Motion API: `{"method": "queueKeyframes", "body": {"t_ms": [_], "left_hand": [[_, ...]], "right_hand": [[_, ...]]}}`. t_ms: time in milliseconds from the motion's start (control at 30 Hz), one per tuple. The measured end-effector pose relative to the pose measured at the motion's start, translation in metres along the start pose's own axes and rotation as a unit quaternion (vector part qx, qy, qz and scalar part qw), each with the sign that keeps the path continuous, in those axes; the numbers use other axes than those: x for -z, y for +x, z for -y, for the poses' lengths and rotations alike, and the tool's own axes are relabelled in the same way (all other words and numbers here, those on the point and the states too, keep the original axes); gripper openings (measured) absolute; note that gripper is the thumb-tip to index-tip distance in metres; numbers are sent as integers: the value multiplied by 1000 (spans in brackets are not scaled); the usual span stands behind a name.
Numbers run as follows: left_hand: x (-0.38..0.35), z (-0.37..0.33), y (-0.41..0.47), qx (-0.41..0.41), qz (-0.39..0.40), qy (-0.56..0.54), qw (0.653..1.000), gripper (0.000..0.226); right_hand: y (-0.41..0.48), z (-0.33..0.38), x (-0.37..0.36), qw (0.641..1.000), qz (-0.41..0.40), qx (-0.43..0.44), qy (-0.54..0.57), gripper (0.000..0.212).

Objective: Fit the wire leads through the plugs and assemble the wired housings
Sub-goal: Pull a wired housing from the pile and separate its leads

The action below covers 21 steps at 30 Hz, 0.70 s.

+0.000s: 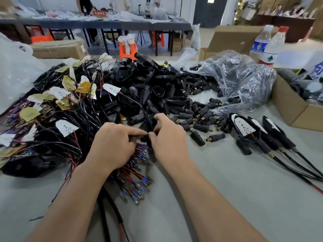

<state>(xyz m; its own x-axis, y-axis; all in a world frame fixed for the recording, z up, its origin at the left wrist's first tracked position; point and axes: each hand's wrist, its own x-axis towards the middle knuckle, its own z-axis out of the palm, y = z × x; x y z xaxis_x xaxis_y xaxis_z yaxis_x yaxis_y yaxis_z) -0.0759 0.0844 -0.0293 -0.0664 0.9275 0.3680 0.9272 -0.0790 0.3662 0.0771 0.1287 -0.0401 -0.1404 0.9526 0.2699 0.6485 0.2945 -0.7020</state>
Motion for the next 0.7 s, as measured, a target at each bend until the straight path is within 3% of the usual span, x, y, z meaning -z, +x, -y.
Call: {"method": "queueKeyframes", "body": {"t_ms": [133, 233, 333, 367, 500, 700], "left_hand": [[-4, -5, -5, 58, -23, 14, 998, 28], [-5, -8, -6, 62, -39, 32, 997, 27], [-4, -10, -6, 50, -54, 37, 997, 19], [-4, -10, -7, 47, -63, 34, 996, 13], [-4, -13, -9, 51, -94, 29, 994, 8], [-9, -18, -5, 74, -8, 107, 991, 56]], "right_hand": [[5, -3, 10, 999, -2, 11, -39, 27], [-3, -4, 25, 995, -86, 38, 10, 17], [-6, -9, 50, 982, -189, 20, 20, 23], [-4, -13, 58, 984, -179, -3, -17, 26], [-3, -22, 63, 966, 3, -107, -235, 25], [-5, -11, 42, 966, -5, -38, -256, 18]]}}
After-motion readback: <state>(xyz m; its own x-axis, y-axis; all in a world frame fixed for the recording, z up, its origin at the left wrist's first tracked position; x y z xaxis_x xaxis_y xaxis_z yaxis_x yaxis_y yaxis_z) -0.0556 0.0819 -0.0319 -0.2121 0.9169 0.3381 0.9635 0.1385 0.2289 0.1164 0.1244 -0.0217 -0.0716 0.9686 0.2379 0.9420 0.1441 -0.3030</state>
